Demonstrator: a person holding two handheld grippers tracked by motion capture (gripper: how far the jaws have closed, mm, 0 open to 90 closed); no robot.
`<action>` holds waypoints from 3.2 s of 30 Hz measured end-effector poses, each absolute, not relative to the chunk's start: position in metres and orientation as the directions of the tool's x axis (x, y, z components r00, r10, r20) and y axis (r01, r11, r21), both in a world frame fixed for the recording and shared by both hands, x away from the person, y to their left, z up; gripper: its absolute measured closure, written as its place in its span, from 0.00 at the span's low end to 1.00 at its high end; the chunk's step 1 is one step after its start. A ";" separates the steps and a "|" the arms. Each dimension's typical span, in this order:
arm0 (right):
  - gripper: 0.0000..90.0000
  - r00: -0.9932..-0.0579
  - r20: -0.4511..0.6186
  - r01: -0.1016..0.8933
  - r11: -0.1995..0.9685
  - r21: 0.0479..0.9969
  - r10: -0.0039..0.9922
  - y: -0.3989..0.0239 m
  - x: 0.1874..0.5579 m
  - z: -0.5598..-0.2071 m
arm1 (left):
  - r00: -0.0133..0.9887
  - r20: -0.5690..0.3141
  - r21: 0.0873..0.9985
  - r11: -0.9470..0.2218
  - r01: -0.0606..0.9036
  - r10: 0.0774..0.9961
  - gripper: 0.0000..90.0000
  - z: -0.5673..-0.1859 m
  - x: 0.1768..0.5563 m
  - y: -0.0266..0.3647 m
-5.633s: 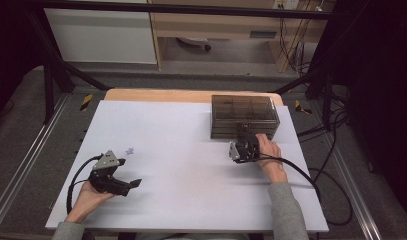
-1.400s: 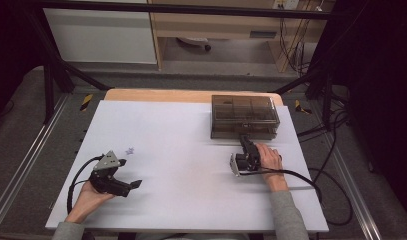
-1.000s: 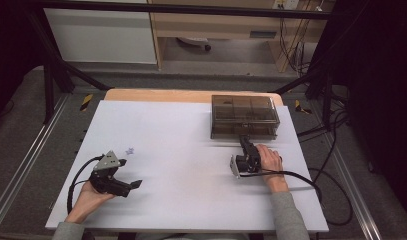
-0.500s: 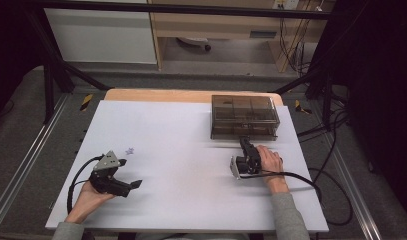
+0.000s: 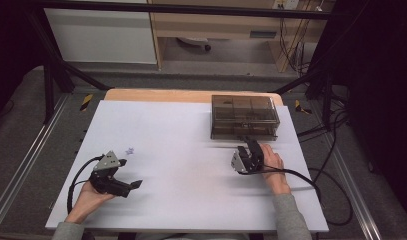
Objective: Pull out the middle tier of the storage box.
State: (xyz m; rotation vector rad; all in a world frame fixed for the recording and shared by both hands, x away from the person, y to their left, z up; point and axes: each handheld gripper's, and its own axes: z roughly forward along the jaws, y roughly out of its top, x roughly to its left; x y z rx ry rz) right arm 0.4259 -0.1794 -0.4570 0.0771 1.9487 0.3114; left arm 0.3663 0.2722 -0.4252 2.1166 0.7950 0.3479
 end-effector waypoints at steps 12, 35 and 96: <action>0.31 -0.508 -0.832 -0.045 0.958 0.284 0.223 -0.186 0.435 -0.447 | 0.763 -0.029 0.782 -0.460 0.419 0.646 0.01 -0.426 0.367 0.272; 0.57 -0.547 -0.826 -0.024 0.984 0.175 0.134 -0.174 0.460 -0.438 | 0.764 -0.029 0.782 -0.461 0.419 0.644 0.01 -0.426 0.367 0.272; 0.74 -0.568 -0.823 -0.124 0.985 0.124 0.032 -0.183 0.439 -0.433 | 0.766 -0.026 0.781 -0.465 0.417 0.642 0.01 -0.426 0.367 0.272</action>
